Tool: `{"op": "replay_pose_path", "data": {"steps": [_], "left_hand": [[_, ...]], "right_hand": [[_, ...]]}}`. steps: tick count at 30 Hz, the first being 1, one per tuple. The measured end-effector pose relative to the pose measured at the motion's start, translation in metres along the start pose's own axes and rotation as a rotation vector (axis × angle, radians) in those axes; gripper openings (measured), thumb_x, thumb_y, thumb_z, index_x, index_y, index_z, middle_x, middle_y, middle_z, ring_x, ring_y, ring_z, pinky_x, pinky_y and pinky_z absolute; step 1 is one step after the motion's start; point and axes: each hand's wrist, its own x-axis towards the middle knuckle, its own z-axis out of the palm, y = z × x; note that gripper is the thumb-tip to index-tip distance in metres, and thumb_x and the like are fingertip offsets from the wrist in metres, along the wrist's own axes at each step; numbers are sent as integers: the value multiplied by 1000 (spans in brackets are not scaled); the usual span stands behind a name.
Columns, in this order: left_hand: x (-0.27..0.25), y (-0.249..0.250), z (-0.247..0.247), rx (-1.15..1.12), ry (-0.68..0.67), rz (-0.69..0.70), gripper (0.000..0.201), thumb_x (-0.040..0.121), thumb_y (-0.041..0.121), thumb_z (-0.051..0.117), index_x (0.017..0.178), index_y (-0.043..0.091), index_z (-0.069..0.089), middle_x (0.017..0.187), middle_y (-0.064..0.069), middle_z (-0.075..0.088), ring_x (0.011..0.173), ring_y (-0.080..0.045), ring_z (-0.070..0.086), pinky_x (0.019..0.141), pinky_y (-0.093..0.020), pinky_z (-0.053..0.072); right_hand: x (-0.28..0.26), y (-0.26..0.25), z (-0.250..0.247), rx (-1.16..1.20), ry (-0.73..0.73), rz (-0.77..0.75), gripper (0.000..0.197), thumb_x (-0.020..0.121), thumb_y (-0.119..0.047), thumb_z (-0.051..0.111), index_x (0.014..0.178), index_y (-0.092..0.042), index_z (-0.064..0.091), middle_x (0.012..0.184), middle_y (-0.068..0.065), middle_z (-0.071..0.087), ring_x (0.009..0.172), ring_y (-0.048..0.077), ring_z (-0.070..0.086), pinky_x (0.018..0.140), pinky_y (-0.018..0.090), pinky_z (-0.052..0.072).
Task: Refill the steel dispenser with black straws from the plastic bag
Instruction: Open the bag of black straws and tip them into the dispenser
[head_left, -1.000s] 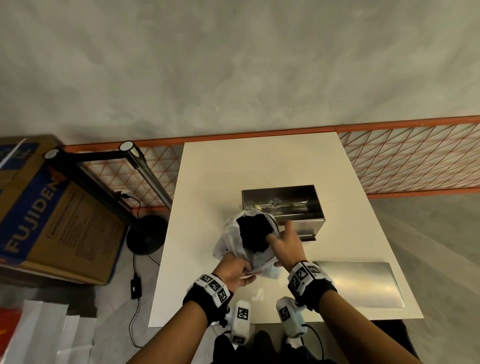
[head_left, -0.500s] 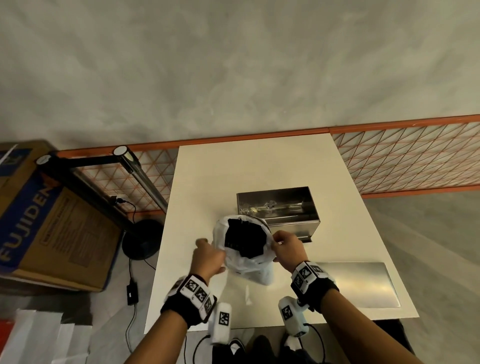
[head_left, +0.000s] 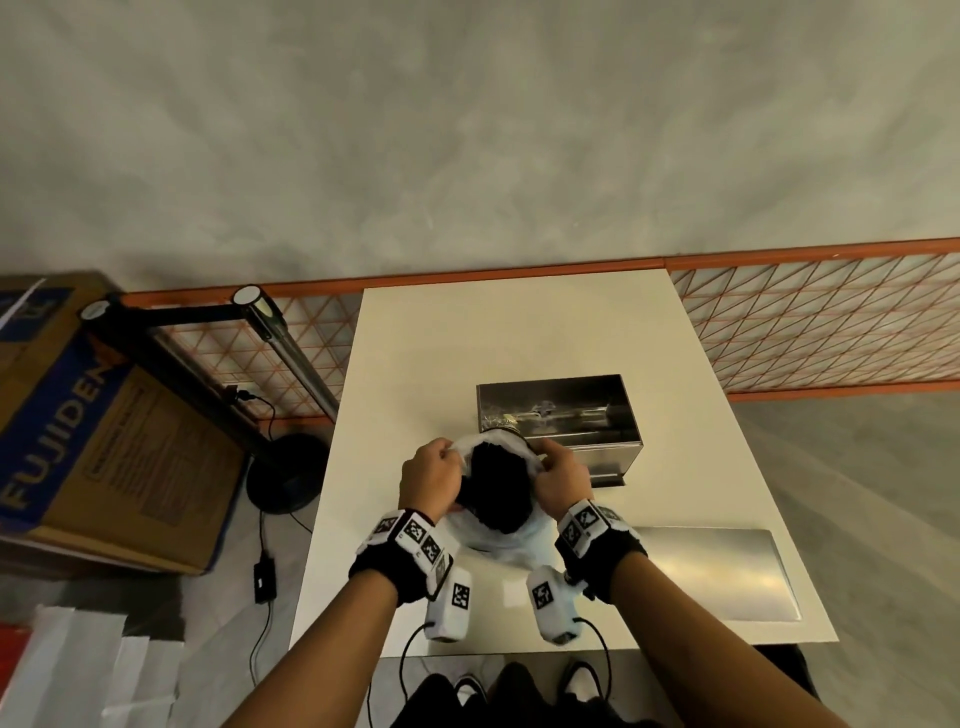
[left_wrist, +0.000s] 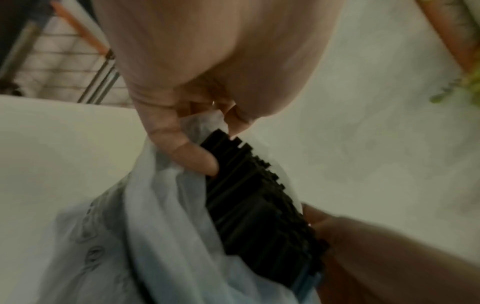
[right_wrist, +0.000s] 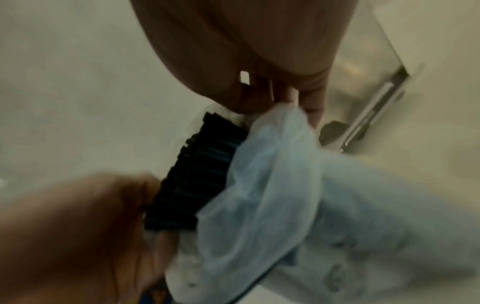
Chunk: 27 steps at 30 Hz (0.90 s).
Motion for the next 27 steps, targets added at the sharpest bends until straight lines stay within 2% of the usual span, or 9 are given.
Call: {"op": "replay_pose_path", "data": {"steps": [2, 4, 7, 9, 13, 17, 20, 24, 27], "left_hand": [[5, -7, -1, -97, -21, -61, 26, 79, 24, 45, 79, 15, 69, 83, -10, 66, 91, -38, 62, 73, -53, 61], [3, -9, -4, -240, -46, -139, 24, 78, 20, 48, 69, 18, 70, 77, -10, 67, 85, -34, 62, 58, -39, 57], [-3, -10, -2, -344, -122, -172, 29, 90, 7, 46, 72, 17, 67, 63, -2, 64, 68, -23, 56, 51, -24, 39], [-3, -11, -2, -388, -134, -167, 27, 94, 8, 46, 77, 17, 64, 70, -4, 59, 64, -19, 53, 48, -23, 39], [-4, -11, 1, -511, -172, -147, 12, 99, 16, 55, 98, 15, 66, 92, -7, 65, 81, -19, 62, 53, -27, 51], [-2, -19, 0, -500, -158, -122, 15, 96, 12, 59, 111, 13, 64, 105, -8, 67, 91, -20, 66, 62, -31, 56], [2, -29, -4, -484, -169, -195, 15, 98, 16, 59, 110, 9, 66, 106, -13, 67, 85, -25, 68, 61, -32, 58], [-7, -31, -5, -517, -311, -179, 14, 98, 7, 58, 93, 5, 71, 86, -12, 68, 74, -23, 66, 65, -34, 59], [-8, -32, 0, -613, -334, -172, 28, 100, -2, 47, 82, 9, 65, 75, -11, 65, 67, -21, 64, 65, -34, 57]], "right_hand": [[8, 10, -1, 53, 7, 65, 21, 85, -15, 61, 95, -29, 74, 84, 0, 71, 83, 23, 66, 76, 28, 50], [24, 34, 1, 115, -1, 144, 17, 76, -16, 66, 73, -30, 75, 78, 1, 73, 84, 29, 69, 83, 40, 57], [28, 47, -2, 169, -18, 122, 37, 70, 0, 54, 49, -27, 67, 59, 2, 61, 69, 25, 58, 73, 43, 52], [19, 34, -9, 191, -25, 114, 33, 69, -3, 50, 54, -25, 68, 59, 1, 63, 68, 25, 60, 70, 40, 51], [10, 22, -8, 206, -57, 20, 18, 78, -39, 54, 87, -33, 69, 89, -2, 71, 89, 20, 65, 82, 38, 52], [7, 26, -5, -7, -100, -147, 36, 88, -58, 55, 111, -34, 69, 101, -4, 73, 93, 14, 65, 85, 32, 52], [12, 30, -6, 44, -38, -121, 27, 93, -46, 58, 103, -27, 75, 93, -7, 74, 91, 12, 65, 87, 29, 51], [12, 27, -4, 240, -106, -78, 27, 96, -31, 58, 71, -25, 68, 65, -12, 63, 66, 12, 57, 68, 30, 46], [13, 28, 3, 380, -141, 44, 30, 96, -26, 55, 67, -20, 62, 60, -4, 54, 61, 17, 49, 61, 32, 39]]}}
